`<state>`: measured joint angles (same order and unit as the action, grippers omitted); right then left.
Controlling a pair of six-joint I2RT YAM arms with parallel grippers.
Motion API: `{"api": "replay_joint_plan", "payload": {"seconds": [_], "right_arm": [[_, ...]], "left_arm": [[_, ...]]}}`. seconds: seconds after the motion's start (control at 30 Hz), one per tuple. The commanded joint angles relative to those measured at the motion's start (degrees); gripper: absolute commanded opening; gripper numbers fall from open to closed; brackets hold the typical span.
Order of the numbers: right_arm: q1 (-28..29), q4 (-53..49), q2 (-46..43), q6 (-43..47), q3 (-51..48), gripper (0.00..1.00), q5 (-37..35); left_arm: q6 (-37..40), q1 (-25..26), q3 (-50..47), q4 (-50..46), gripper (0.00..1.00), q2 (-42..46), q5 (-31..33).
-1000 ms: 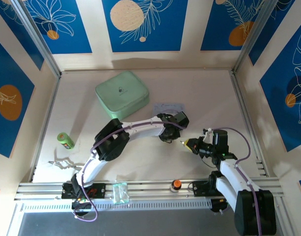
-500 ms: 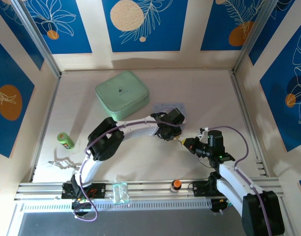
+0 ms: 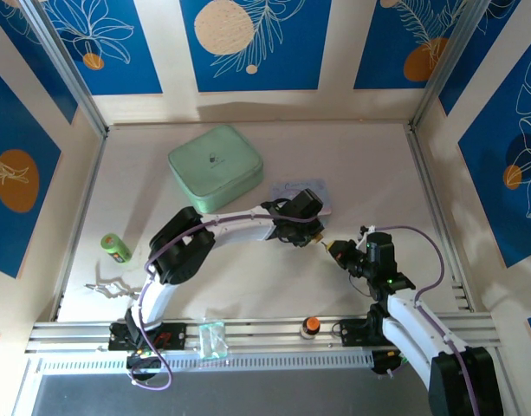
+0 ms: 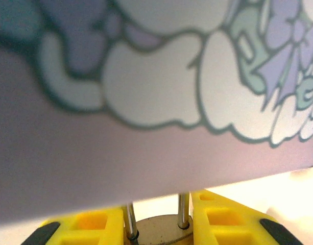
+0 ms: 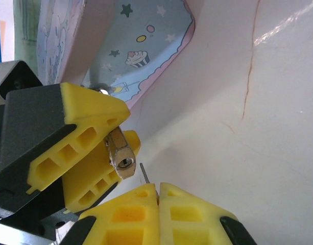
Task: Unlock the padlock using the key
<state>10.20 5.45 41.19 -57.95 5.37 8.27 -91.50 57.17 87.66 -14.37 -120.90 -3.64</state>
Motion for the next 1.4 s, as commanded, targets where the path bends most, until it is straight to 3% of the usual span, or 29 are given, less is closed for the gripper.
{"api": "replay_joint_plan", "payload": {"seconds": [0.0,0.93,1.37], "right_arm": [[0.5,1.3,0.1,-1.3,-0.6,0.00,-2.0],[3.4,0.6,-3.2,-5.0,0.0,0.00,-8.4],[4.2,3.7,-1.1,-5.2,0.2,0.00,-7.5]], "left_arm": [[-6.6,-0.4,-2.7,1.9,0.17,1.2,-4.6],[-9.2,-0.6,-2.0,0.4,0.16,0.1,-3.1],[-9.5,-0.5,-1.6,0.9,0.16,-0.6,-3.5]]}}
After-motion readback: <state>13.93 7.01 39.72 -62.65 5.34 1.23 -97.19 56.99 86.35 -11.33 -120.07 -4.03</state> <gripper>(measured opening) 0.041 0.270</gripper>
